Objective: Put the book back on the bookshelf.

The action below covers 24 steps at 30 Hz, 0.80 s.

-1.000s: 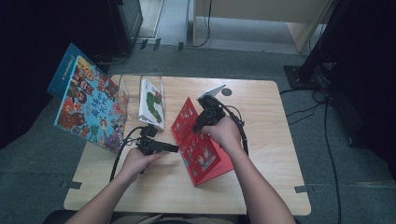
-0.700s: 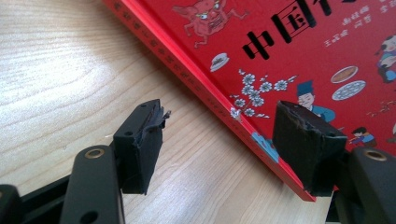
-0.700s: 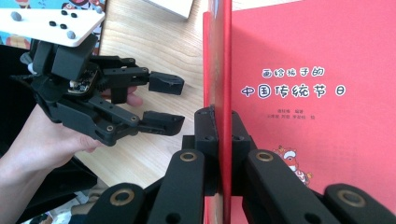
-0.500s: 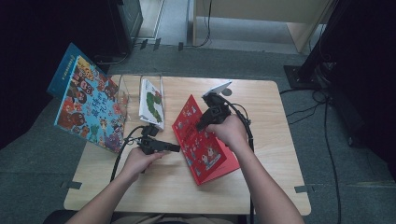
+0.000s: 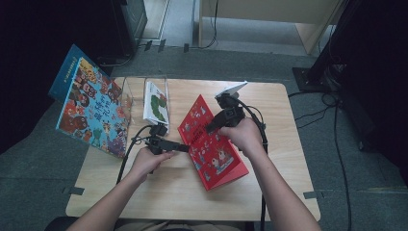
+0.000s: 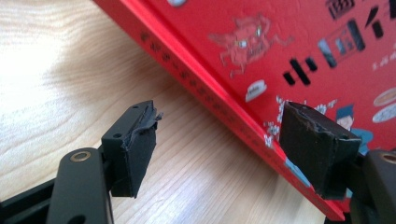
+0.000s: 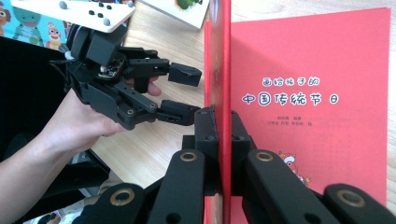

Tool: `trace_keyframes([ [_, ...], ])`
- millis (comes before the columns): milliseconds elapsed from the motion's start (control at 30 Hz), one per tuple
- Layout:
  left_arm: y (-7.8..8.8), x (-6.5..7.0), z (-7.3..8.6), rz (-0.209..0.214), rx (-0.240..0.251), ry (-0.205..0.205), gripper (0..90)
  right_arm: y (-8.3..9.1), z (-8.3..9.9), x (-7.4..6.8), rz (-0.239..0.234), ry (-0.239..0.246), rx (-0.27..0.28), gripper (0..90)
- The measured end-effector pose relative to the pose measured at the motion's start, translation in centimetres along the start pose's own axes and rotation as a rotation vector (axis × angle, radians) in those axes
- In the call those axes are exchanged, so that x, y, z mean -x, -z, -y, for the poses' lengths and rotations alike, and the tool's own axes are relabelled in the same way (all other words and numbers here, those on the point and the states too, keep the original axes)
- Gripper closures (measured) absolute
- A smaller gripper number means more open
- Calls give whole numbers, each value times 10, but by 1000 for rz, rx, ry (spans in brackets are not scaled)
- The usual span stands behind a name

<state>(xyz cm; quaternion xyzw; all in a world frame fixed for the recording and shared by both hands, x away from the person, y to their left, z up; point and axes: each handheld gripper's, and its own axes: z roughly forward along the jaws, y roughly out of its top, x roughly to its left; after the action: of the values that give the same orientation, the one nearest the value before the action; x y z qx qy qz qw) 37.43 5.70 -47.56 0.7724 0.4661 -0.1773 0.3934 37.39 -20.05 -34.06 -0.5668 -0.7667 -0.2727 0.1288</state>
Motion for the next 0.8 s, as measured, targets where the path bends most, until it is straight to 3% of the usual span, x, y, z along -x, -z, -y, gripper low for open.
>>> trace_keyframes([
  [100, -1, 2, -3, 29, -1, 13, 281, 2, 1, -2, -7, 17, 0, 880],
  [167, -2, 3, -4, 46, -12, -4, 282, 2, 2, -3, -12, 30, -8, 881],
  [467, -1, 6, -11, 101, 1, -13, 253, 10, 5, -1, -44, 52, 17, 878],
  [700, 1, 10, -16, 99, -3, -30, 197, 15, 10, 1, -74, 77, 26, 872],
  [800, 2, 12, -17, 80, -8, -58, 178, 17, 11, 1, -83, 85, 27, 871],
])
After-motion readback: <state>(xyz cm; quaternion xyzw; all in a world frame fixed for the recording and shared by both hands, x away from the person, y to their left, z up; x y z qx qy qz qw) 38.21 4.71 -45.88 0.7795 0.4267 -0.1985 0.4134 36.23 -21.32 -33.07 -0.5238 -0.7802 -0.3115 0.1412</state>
